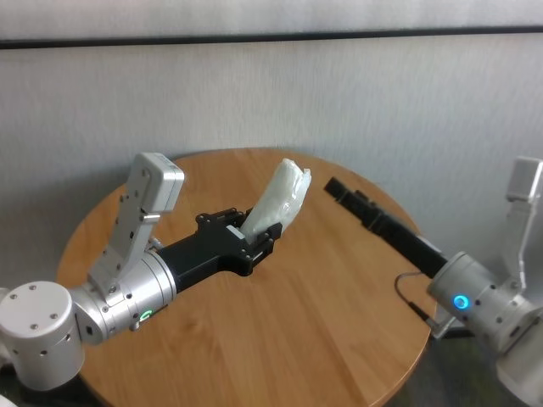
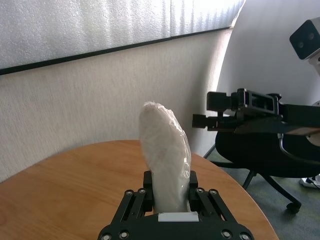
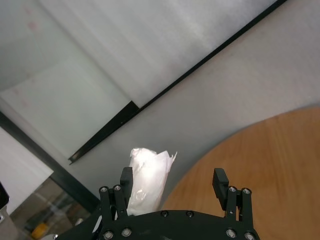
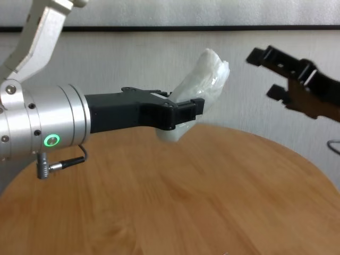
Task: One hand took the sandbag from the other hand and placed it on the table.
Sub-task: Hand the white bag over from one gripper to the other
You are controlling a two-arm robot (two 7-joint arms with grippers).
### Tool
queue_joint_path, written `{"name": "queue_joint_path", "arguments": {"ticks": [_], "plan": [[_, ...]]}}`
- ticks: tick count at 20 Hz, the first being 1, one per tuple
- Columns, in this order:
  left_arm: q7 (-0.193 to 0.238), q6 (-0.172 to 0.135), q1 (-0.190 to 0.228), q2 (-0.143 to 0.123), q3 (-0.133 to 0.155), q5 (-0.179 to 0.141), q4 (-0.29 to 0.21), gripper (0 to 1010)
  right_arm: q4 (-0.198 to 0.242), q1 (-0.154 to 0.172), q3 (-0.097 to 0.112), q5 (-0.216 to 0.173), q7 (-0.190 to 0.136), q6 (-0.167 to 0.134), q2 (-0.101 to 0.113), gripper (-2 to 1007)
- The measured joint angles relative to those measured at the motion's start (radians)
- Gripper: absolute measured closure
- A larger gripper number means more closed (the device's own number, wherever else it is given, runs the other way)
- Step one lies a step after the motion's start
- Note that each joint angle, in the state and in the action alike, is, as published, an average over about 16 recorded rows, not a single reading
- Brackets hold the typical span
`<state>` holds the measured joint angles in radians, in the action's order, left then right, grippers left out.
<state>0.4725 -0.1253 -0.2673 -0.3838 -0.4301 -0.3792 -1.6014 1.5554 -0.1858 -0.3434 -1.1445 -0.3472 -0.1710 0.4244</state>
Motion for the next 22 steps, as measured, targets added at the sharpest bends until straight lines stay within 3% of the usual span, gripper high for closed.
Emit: {"name": "queue_joint_path", "arguments": {"ticks": [12,22], "plan": [[0.0,0.0,0.0,0.0,0.0,0.0,0.0,599,-0.047,-0.077,-0.082,-0.015,-0.034,-0.028,-0.012,4],[0.0,0.0,0.0,0.0,0.0,0.0,0.0,599,-0.088,-0.127,-0.128,-0.035,-0.042,-0.038,-0.032,4]]}}
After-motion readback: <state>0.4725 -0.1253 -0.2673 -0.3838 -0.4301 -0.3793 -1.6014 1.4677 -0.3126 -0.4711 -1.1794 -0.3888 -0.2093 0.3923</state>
